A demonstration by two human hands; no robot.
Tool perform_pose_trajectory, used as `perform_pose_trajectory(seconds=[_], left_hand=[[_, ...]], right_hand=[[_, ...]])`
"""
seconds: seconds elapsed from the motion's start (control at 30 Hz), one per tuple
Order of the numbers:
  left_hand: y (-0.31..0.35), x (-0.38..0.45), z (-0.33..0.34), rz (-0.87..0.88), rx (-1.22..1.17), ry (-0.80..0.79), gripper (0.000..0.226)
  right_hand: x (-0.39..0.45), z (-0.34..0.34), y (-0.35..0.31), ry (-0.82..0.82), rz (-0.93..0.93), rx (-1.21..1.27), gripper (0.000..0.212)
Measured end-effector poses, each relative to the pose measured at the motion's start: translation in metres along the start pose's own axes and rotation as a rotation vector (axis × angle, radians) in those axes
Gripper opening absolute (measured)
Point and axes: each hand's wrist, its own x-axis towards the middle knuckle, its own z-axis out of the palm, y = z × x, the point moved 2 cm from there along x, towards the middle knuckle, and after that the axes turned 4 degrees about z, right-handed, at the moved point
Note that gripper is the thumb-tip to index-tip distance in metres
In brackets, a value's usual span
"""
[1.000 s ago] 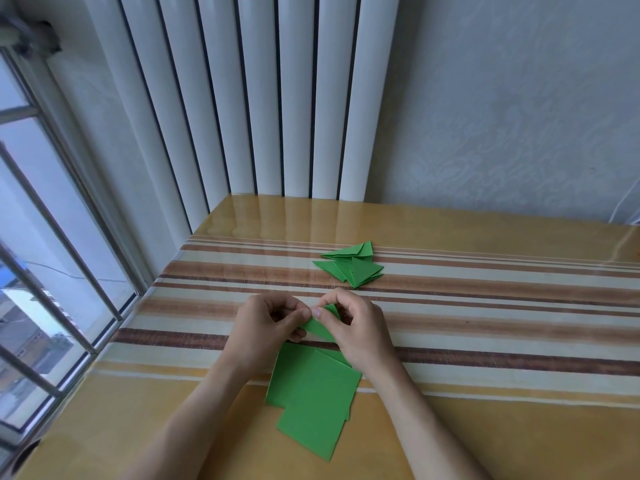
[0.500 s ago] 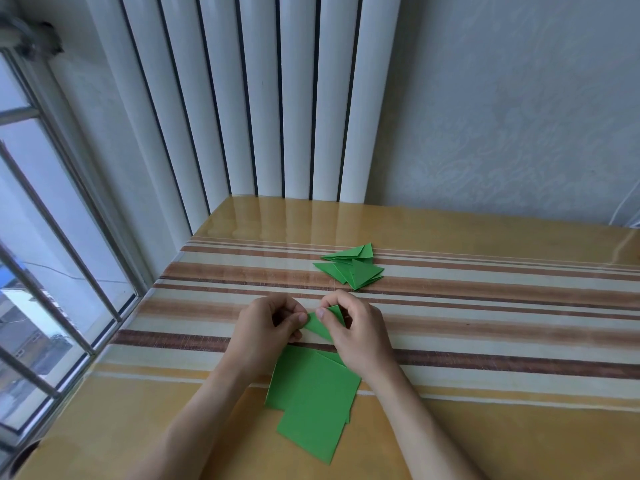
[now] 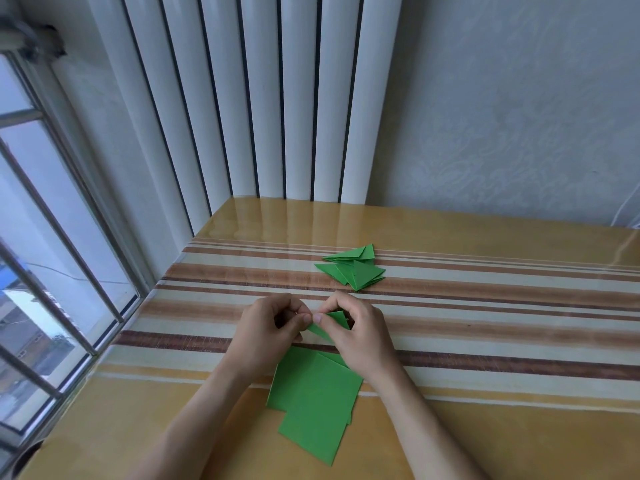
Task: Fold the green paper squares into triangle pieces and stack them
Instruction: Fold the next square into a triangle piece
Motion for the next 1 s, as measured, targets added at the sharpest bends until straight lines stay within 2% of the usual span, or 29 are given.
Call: perform_pose_trajectory(seconds=[0.33, 0.5, 0.77, 0.93, 1.0], left_hand=[[-0.001, 0.002, -0.001, -0.006, -0.016, 0.029, 0.011], [-0.004, 0.002, -0.001, -0.025, -0.047, 0.036, 0.011], [-0.007, 0.002, 0.001, -0.076, -0.121, 0.057, 0.012], [-0.011, 0.002, -0.003, -0.127, -0.289, 0.136, 0.007], [-0.009, 0.002, -0.002, -0.142, -0.322, 0.107, 0.006]], right_hand=[[0.0, -0.002, 0.002, 0.069, 0.104, 0.055, 0.014], [0.004, -0.005, 0.008, 0.119, 0.19, 0.206, 0.019], [0.005, -0.003, 0.008, 0.108, 0.199, 0.236, 0.015], [0.002, -0.003, 0.003, -0.067, 0.22, 0.258, 0.011], [0.003, -0.005, 0.004, -0.014, 0.234, 0.279, 0.009]])
